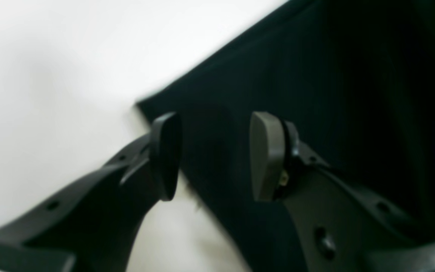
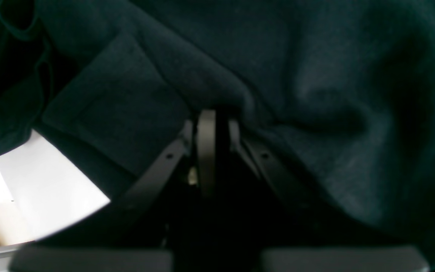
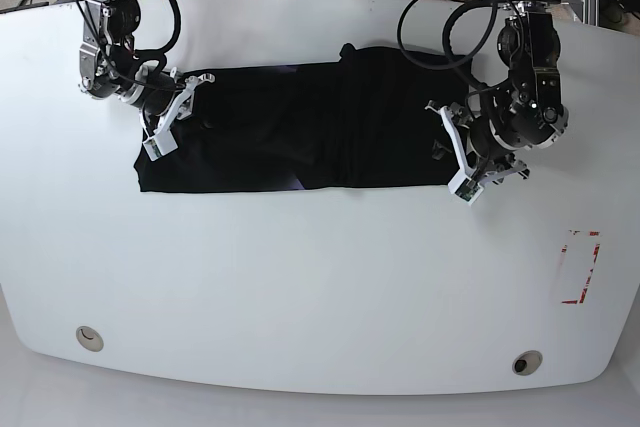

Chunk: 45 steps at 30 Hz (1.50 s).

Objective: Layout the t-shirt on the table in an organized manner, then fold the t-shirt properly
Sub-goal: 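Release and reposition the left gripper on the folded end, then grasp the strip's other end with the right gripper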

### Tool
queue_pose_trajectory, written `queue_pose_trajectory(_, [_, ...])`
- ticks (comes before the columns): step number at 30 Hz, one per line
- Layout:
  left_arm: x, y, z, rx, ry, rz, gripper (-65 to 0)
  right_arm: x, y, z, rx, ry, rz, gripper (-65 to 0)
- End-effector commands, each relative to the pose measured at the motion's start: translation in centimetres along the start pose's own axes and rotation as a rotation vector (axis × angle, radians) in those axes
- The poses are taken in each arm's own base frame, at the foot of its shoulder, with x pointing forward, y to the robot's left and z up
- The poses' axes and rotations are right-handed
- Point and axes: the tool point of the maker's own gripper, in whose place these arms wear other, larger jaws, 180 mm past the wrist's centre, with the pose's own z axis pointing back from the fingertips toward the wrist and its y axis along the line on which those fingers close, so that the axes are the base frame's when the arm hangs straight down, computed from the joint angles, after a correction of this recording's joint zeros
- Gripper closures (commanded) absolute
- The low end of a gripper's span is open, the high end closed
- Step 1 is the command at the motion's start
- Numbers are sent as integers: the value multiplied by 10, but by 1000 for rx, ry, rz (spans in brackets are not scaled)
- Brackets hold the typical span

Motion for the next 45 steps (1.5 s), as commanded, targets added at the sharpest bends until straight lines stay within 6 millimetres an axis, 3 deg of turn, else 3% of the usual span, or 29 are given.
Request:
queue_pose_trajectory(1, [4,1,1,-6,-27,-2,-274,-25,-14,4,-67,136,24,-48])
queue_pose_trajectory(4, [-10,1,-4,-18,9,15,-274,-23,-14,4,-64,130,25,-48])
queue_pose_trajectory(8, [-35,0,-19,-51,75,64,-274,-4,-8,6,-63,93,71,-49])
queue_pose_trajectory(12, [-45,-2,-25,-67,82,91,-274,17,3,10,-56,50,134,-55])
queue_pose_trajectory(14, [-47,-2,-27,-70,86,97,-274,29,9,14,-59,33,174,-100])
queue_pose_trajectory(20, [-53,1,-24,-65,100,88,-274,65,15,41,-93,-44,194,-363])
queue_pose_trajectory(23, [-58,-1,-24,-69,110,91,-274,88,6,65,-141,-115,177,-523])
queue_pose_trajectory(26, [-58,-2,-24,-69,109,92,-274,94,-9,84,-184,-147,126,-636])
queue_pose_trajectory(28, [-60,-2,-24,-71,113,91,-274,99,-18,95,-213,-169,101,-650])
queue_pose_trajectory(33, [-60,-2,-24,-71,113,91,-274,87,-49,112,-265,-179,-15,-650])
queue_pose_trajectory(39, [-60,-2,-24,-72,112,92,-274,66,-75,110,-261,-163,-151,-650])
queue_pose_trajectory(45, [-59,-2,-24,-71,111,91,-274,48,-84,104,-248,-134,-219,-650])
